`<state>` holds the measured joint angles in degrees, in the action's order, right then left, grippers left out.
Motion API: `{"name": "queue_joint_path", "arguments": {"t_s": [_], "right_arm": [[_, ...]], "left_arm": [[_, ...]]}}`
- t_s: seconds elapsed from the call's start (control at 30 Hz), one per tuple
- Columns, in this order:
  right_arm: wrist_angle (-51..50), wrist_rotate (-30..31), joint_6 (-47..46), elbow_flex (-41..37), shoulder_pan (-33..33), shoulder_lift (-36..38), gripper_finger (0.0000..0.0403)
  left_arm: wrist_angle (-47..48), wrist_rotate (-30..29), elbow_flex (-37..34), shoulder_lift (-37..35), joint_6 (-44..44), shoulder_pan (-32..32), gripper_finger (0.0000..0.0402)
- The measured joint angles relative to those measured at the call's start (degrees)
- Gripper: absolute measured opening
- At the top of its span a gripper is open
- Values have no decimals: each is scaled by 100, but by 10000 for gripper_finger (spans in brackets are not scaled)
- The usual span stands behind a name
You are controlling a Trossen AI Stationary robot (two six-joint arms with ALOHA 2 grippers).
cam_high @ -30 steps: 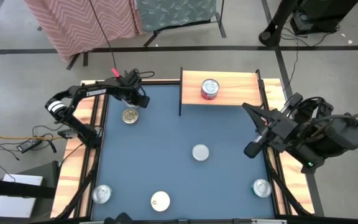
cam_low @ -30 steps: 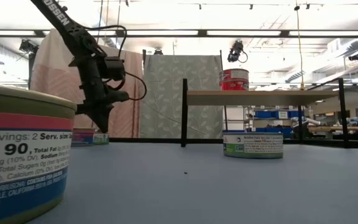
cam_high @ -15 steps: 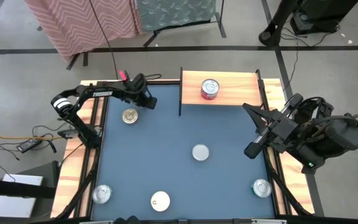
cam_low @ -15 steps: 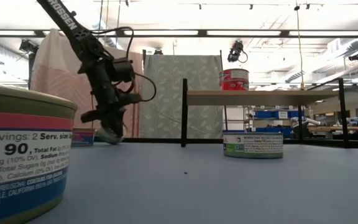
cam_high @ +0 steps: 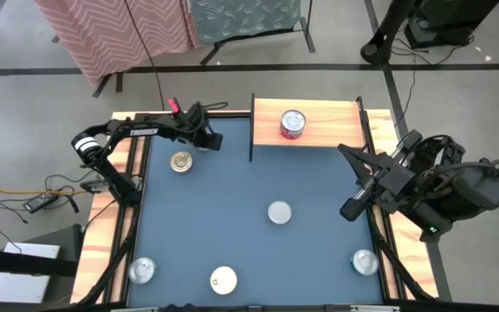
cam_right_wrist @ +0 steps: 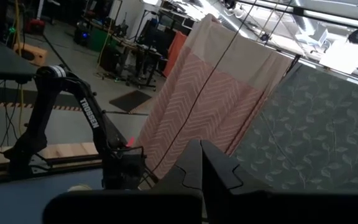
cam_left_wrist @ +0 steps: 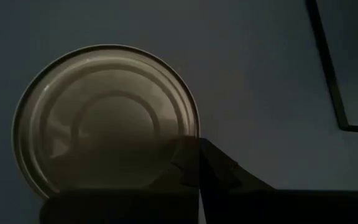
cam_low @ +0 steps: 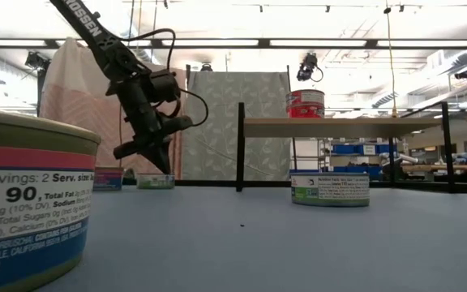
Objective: Stack canned seafood by type on shelf
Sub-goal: Put the top green tuna can on the shelf
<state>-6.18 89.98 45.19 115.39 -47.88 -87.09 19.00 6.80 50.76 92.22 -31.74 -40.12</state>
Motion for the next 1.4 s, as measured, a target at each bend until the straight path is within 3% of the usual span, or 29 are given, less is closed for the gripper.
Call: {"name": "queue_joint_path", "arguments": {"t_s": [0.17, 0.33, 0.5, 0.63, 0.83, 1.03, 1.17, 1.4], "right_arm": [[5, 1, -15, 0, 0, 0, 4], [5, 1, -11, 0, 0, 0, 4], [5, 1, -7, 0, 0, 0, 4], [5, 1, -15, 0, 0, 0, 4], [5, 1, -17, 1, 0, 0, 4], [5, 1, -17, 0, 0, 0, 4], [7, 1, -43, 1, 0, 0, 4], [7, 1, -106, 0, 0, 0, 4]], "left_arm": [[240, 380, 87, -152, 399, 33, 0], [919, 518, 541, -414, 1471, 50, 0], [1573, 1291, 905, -435, 2516, 35, 0], [2119, 1346, 933, -435, 3141, 41, 0], [3213, 333, 933, -435, 4093, 39, 0], [2798, -376, 933, -435, 4370, 75, 0], [2328, -350, 933, -435, 4373, 121, 0], [2342, -312, 850, -282, 4594, 312, 0]]}}
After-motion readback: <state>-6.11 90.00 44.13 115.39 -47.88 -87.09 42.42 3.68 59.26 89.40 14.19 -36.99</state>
